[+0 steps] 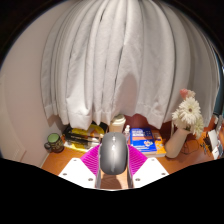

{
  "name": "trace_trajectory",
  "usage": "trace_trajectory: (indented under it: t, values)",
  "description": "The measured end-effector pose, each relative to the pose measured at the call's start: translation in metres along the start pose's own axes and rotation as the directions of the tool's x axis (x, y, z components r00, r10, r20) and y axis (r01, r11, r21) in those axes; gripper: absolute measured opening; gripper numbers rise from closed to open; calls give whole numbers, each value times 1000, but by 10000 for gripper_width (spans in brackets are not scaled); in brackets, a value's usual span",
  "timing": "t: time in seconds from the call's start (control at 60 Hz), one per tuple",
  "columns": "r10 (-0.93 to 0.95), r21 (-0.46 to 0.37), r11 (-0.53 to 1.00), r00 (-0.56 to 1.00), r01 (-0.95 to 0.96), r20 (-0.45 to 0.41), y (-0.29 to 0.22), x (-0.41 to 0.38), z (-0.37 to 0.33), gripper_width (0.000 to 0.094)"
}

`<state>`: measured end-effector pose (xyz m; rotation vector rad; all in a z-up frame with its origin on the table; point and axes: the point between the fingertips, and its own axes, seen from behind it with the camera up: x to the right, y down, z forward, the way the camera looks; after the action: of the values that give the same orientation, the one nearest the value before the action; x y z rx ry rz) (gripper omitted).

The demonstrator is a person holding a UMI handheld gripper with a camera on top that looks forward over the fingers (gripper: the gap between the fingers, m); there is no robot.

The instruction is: Arrange mouse

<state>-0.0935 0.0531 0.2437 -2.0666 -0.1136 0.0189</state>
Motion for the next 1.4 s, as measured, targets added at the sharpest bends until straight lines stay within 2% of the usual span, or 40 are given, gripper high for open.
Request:
trace_trajectory:
  t: [0.117,0.217,0.3,0.4,0.533,0.583,0.717,0.8,1.067,1.1,1.167,1.183,1.25,1.4]
  values:
    - [11,88,996,998,-5,-65,-28,103,-41,367]
    - [24,85,996,992,-14,-124,-7,186,-52,363]
    - [33,4,999,988,-33,-152,49,237,-46,363]
    - [21,-156,987,985,-48,-173,128,276,-31,363]
    - [56,-315,944,988,-99,-143,229,281,-12,362]
    - [60,-365,925,989,-107,-137,254,279,-9,361]
    - [77,-419,900,990,-120,-118,301,270,0,365]
    - [89,-412,902,989,-131,-121,302,270,0,381]
    - [127,-364,916,983,-168,-135,303,271,3,513]
    - [111,-373,914,983,-160,-149,303,274,2,593]
    - [65,-390,910,978,-140,-200,303,289,-4,852]
    - [54,-393,910,976,-134,-209,302,292,-5,877]
    - [50,-397,909,980,-125,-195,294,287,-8,861]
    - [40,-351,931,981,-105,-188,264,270,-34,866]
